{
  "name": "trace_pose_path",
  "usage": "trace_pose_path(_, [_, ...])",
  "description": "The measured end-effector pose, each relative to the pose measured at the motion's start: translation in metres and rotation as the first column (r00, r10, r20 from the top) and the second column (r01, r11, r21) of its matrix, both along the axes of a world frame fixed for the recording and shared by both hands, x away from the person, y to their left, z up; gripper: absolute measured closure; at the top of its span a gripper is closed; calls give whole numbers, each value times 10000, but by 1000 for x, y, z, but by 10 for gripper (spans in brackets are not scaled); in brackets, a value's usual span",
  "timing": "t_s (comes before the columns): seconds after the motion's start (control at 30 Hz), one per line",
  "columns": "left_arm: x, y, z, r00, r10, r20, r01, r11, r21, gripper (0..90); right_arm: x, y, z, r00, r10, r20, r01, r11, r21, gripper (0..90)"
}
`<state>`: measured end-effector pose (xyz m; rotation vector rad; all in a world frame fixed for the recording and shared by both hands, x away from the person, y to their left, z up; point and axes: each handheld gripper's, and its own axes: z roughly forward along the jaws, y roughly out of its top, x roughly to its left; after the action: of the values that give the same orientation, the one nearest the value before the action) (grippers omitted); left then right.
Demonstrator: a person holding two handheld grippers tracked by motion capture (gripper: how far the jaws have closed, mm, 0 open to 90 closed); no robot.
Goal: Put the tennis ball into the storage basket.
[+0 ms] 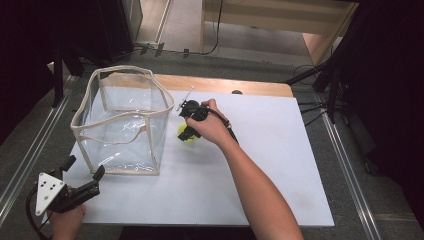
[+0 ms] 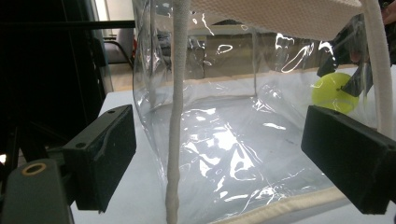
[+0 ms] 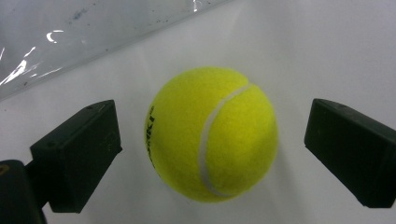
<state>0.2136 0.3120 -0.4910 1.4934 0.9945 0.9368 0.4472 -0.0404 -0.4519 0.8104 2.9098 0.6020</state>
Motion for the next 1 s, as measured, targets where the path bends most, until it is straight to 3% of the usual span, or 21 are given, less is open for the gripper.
trace_pose_path(0.47, [0,0,0,10000,-7,-3,7,10000,-1,104,2,2,-9,9996,-2,-270,-5,9996,-281,50])
trace_pose_path(1.0, [0,0,0,10000,-9,-1,9,10000,-5,104,6,6,-18,9988,-202,-452,175,9981,-590,137])
